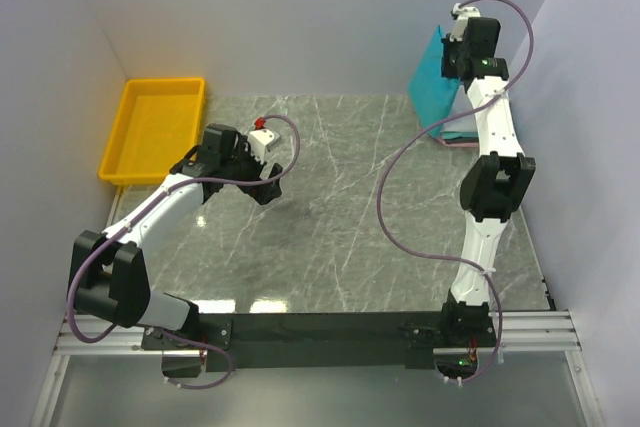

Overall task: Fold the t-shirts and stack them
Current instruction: Neatly place the folded tshirt to the corner

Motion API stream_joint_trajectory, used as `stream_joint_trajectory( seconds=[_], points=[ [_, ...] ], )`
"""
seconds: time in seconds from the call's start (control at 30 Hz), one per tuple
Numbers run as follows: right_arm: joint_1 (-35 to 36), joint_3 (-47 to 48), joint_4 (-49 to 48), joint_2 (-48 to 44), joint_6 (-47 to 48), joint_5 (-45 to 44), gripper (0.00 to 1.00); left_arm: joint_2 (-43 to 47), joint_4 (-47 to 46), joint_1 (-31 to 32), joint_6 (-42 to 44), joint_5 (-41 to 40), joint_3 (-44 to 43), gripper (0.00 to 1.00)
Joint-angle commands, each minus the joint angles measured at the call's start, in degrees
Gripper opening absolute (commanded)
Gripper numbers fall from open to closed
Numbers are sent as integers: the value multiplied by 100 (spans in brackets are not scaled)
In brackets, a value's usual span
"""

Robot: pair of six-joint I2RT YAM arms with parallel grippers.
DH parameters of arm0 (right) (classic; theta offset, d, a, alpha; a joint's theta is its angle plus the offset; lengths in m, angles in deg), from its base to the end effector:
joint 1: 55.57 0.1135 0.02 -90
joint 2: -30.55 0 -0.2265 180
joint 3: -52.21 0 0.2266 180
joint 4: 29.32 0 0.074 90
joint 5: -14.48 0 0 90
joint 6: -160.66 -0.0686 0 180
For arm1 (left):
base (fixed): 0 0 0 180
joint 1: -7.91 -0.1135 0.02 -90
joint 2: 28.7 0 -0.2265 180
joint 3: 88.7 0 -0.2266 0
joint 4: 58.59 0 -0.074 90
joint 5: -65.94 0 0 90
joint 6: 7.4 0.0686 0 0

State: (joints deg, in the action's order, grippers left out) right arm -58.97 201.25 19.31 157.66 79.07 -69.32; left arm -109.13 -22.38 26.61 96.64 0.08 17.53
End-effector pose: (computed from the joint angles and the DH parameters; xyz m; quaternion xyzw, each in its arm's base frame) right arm 0.4935 -0.0219 0.3149 -0.0655 0.8480 -0.0081 0.5259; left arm 0.2823 -0.1252 0.2176 0.3328 0.8364 -0.2074 0.3828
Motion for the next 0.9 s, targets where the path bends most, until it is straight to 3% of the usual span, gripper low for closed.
stream_joint_trajectory(
  seconds=[0.0,0.5,0.87],
  points=[
    [-91,412,-76,-468,-6,31,0,18,-109,-15,28,117,-56,100],
    [-618,342,-242,-196,319,-127,0,-140,-3,-15,72,117,-162,100],
    [-908,8,-998,498,1119,-364,0,-421,295,-24,-51,319,-548,99]
  ],
)
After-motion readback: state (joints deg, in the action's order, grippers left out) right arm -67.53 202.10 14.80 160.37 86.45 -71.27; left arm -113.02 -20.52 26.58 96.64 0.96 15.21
